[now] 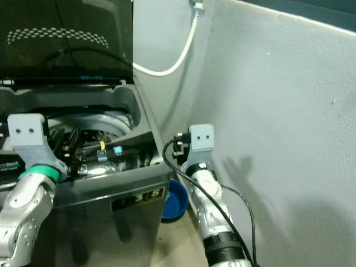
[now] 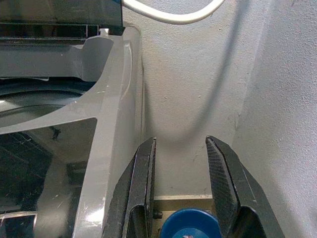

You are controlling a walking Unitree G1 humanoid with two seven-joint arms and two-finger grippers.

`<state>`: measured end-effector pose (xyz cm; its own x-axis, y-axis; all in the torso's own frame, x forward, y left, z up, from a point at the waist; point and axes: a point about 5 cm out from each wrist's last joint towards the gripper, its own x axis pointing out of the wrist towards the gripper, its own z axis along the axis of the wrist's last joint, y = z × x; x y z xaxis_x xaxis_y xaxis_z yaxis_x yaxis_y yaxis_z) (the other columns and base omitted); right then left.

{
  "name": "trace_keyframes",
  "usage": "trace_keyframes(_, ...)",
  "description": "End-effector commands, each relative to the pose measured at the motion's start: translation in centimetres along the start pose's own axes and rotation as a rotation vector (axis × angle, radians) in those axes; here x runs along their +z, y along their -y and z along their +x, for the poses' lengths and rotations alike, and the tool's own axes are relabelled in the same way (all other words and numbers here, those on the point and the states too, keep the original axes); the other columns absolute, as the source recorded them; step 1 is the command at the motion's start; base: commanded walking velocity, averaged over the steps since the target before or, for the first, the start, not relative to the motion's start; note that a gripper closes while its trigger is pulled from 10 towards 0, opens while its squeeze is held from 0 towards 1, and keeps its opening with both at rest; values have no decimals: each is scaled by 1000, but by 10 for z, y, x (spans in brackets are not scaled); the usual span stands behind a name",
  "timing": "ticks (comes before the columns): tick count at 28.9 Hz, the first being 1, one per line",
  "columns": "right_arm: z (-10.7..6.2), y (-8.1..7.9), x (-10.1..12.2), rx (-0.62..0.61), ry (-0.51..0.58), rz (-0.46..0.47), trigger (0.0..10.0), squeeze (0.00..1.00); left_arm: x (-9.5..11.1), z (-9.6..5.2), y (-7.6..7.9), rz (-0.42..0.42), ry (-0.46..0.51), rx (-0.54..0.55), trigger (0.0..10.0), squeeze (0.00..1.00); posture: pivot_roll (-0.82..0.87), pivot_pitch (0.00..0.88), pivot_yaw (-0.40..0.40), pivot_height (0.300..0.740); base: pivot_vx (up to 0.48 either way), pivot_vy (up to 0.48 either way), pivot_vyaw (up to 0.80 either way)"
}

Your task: Clothes washing

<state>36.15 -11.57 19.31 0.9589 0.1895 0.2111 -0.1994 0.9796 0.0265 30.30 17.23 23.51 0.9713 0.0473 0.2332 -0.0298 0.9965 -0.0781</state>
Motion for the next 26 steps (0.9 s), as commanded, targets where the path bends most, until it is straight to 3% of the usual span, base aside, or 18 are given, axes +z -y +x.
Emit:
trace_keyframes(1,-4,3,-3,-16,-1,-5,10000,0,-8,-4,5,13,-27,-10,10000,0,29,24,-67,740,0,0,0)
trace_keyframes(5,-4,-5,-3,-5,10,-54,10000,0,-27,-8,18,-6,-44,-41,10000,0,12,20,-46,740,0,0,0)
trace_keyframes(26,-4,-13,-1,36,-5,-49,10000,0,-23,-5,17,4,-16,11,10000,0,16,44,-74,740,0,0,0)
